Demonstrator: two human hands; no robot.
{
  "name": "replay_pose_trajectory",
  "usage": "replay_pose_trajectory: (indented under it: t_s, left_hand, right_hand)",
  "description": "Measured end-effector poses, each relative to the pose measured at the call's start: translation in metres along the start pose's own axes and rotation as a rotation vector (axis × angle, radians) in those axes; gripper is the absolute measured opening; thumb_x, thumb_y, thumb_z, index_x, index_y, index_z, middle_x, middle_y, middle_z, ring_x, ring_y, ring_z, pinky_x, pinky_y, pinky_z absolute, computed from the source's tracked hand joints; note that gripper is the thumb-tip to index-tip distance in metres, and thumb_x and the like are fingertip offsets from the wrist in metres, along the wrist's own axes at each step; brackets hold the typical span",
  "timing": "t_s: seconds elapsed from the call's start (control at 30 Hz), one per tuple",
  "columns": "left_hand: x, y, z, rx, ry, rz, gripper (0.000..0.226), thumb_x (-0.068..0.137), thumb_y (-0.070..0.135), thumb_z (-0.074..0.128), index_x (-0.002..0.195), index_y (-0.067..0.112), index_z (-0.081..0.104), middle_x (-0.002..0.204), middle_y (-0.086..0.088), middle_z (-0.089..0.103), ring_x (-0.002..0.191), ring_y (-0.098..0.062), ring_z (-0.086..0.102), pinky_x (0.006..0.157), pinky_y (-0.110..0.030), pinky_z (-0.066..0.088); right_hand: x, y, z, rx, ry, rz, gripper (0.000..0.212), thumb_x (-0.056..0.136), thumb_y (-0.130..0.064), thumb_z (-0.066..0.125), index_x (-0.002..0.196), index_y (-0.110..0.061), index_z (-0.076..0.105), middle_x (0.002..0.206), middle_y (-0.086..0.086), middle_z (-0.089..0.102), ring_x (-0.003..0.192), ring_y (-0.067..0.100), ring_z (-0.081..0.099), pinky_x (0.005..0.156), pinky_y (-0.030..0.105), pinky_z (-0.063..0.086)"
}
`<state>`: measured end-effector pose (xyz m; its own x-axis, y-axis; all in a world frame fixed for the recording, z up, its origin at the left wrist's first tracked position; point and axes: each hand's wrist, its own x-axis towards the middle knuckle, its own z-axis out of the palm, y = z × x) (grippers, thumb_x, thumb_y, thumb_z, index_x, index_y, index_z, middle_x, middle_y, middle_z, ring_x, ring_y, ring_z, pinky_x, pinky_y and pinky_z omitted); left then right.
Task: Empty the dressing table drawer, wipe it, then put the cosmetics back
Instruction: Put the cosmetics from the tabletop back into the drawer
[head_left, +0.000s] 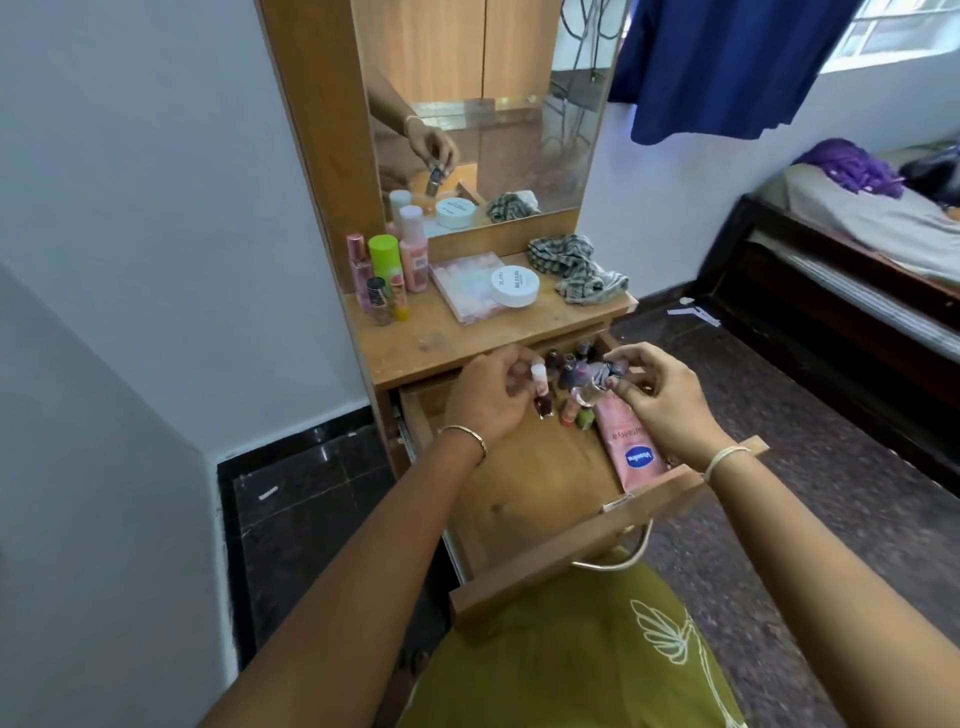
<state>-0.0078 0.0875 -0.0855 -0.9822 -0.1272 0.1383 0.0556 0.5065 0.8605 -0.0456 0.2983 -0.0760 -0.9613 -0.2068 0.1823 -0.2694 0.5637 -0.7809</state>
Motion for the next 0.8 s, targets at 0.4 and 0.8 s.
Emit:
replay_pose_trajectory:
  t_s: [0.4, 0.8]
  left_hand:
    - [0.0, -0.019, 0.078, 0.179, -0.11, -0.05, 0.026, 0.077, 0.006, 0.071, 0.096, 0.023, 0.066, 0.095, 0.004, 0.072, 0.087, -0.015, 0.066, 0.078, -0.029, 0.053]
    - [0.006, -0.028, 0.099, 0.342, -0.073, -0.05, 0.028, 0.08, 0.024, 0.072, 0.105, 0.031, 0.063, 0.096, 0.006, 0.071, 0.094, -0.018, 0.062, 0.077, -0.039, 0.054]
  right_hand:
    - [-0.01, 0.042, 0.003, -0.32, -0.188, 0.019, 0.031, 0.079, -0.011, 0.073, 0.094, -0.035, 0.061, 0.094, -0.008, 0.06, 0.088, 0.012, 0.06, 0.077, 0.03, 0.054]
    - [-0.008, 0.041, 0.012, -0.494, -0.219, -0.053, 0.027, 0.082, -0.011, 0.07, 0.103, -0.027, 0.063, 0.104, -0.004, 0.062, 0.096, 0.016, 0.059, 0.081, 0.031, 0.052]
